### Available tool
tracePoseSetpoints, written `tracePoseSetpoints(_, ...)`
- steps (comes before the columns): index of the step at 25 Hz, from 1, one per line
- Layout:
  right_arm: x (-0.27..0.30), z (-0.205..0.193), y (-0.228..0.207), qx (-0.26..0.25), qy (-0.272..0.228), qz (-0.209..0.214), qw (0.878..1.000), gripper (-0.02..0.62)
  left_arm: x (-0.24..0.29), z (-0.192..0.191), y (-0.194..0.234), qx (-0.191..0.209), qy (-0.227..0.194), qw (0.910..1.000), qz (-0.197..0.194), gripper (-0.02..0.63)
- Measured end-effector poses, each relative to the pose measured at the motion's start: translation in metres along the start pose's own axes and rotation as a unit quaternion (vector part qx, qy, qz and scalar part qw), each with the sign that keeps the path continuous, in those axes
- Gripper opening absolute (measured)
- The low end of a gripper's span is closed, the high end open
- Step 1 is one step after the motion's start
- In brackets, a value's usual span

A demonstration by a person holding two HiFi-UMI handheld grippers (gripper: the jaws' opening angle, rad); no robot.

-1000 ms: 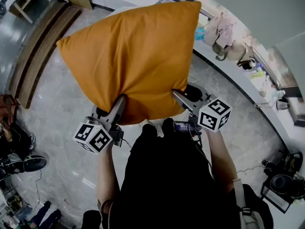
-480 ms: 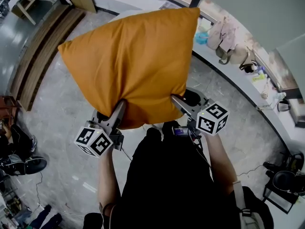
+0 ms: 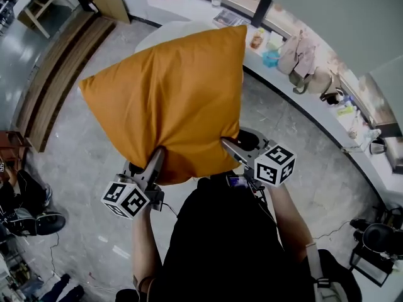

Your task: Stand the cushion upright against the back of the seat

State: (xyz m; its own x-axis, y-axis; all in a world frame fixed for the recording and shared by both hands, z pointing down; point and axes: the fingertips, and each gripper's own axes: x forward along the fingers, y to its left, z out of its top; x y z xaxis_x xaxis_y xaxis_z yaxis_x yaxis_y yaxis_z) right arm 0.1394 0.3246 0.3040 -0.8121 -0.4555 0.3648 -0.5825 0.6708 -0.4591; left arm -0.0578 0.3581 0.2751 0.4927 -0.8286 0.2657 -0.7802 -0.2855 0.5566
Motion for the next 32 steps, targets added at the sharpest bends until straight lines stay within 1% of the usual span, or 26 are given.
tracePoseSetpoints(4,0.020,0.016,-0.019,0.001,0.001,0.009,1.000,0.195,0.021,0.014,0.012,-0.002,0.001,1.0000,0.009,0.222)
tracePoseSetpoints(14,0.062,0.081,-0.085,0.002,-0.010,0.027,1.000,0.181,0.099,0.071,0.029,0.012,0.001,0.9996,0.027,0.229)
tracePoseSetpoints(20,0.079,0.110,-0.124,0.001,-0.012,0.041,0.999,0.182,0.141,0.091,0.033,0.018,-0.004,0.9989,0.044,0.229)
tracePoseSetpoints(24,0.094,0.120,-0.142,0.004,0.003,0.058,0.998,0.183,0.158,0.097,0.040,0.013,-0.004,0.9978,0.066,0.230)
tracePoseSetpoints(29,0.109,0.118,-0.158,0.010,0.034,0.088,0.995,0.183,0.168,0.091,0.047,-0.002,-0.004,0.9949,0.100,0.231)
tracePoseSetpoints(32,0.121,0.116,-0.160,0.011,0.047,0.098,0.994,0.183,0.167,0.089,0.057,-0.016,-0.004,0.9932,0.116,0.232)
